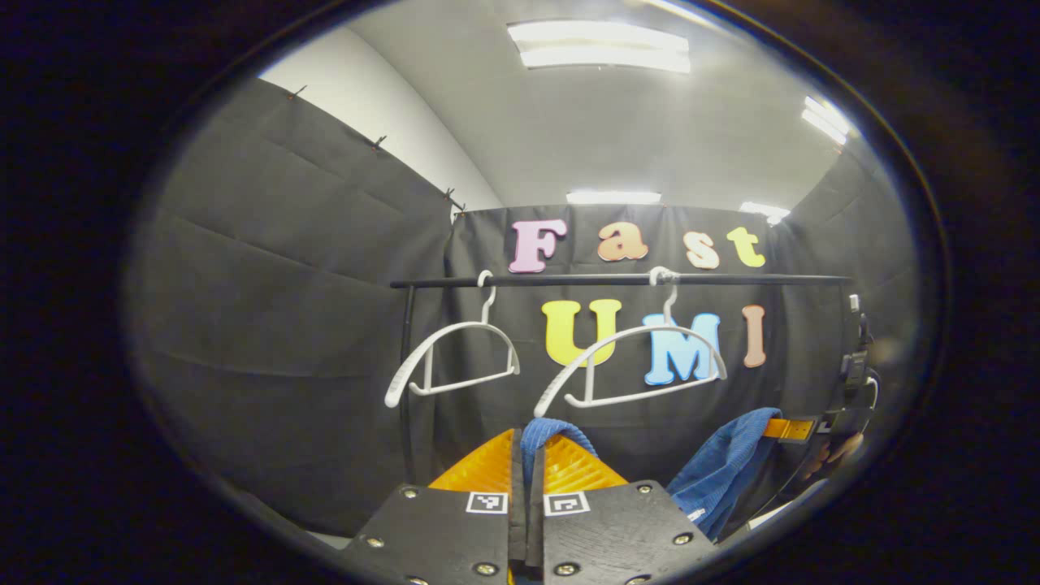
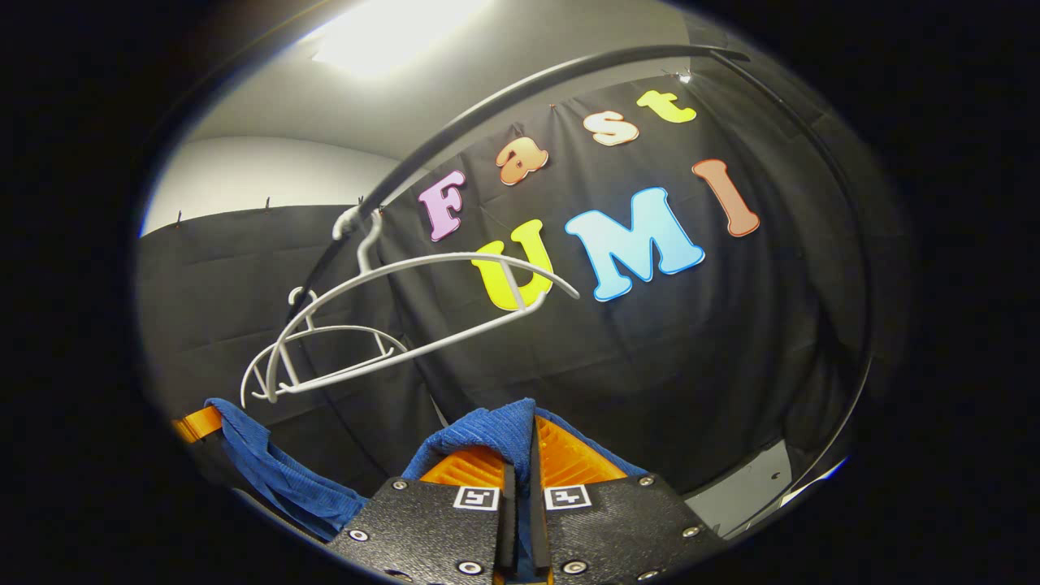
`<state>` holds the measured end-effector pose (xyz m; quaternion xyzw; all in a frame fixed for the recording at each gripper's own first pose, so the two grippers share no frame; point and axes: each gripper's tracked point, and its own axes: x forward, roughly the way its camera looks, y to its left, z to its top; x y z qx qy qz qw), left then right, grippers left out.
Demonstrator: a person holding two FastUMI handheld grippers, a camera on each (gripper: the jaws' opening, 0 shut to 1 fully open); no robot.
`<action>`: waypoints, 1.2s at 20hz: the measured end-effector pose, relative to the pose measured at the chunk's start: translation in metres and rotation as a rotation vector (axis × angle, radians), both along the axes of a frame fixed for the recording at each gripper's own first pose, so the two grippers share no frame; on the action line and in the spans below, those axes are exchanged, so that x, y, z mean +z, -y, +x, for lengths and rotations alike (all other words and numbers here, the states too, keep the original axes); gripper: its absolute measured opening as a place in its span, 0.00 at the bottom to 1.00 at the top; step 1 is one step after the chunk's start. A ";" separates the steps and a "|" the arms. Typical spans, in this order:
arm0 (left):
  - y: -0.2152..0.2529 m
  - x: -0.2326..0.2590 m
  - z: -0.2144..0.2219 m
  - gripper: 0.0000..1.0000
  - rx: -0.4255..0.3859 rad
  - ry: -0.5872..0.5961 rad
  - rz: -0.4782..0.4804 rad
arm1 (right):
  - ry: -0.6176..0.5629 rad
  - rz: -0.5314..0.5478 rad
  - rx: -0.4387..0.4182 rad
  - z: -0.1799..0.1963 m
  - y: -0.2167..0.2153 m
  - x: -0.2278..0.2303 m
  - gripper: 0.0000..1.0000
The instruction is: Grasp the clothes on the hanger with both hands and then place them into the laundry hamper below.
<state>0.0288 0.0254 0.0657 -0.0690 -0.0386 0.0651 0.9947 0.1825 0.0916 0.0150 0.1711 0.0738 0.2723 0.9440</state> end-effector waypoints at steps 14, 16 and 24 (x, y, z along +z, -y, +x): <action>0.071 -0.020 -0.068 0.01 -0.237 0.004 -0.087 | 0.012 -0.050 0.099 -0.156 -0.028 -0.009 0.06; 0.079 -0.036 -0.076 0.01 -0.264 -0.017 -0.112 | -0.006 -0.066 0.114 -0.167 -0.033 -0.024 0.06; 0.106 -0.149 -0.063 0.01 -0.262 -0.204 -0.072 | -0.139 -0.165 0.138 -0.179 -0.035 -0.124 0.06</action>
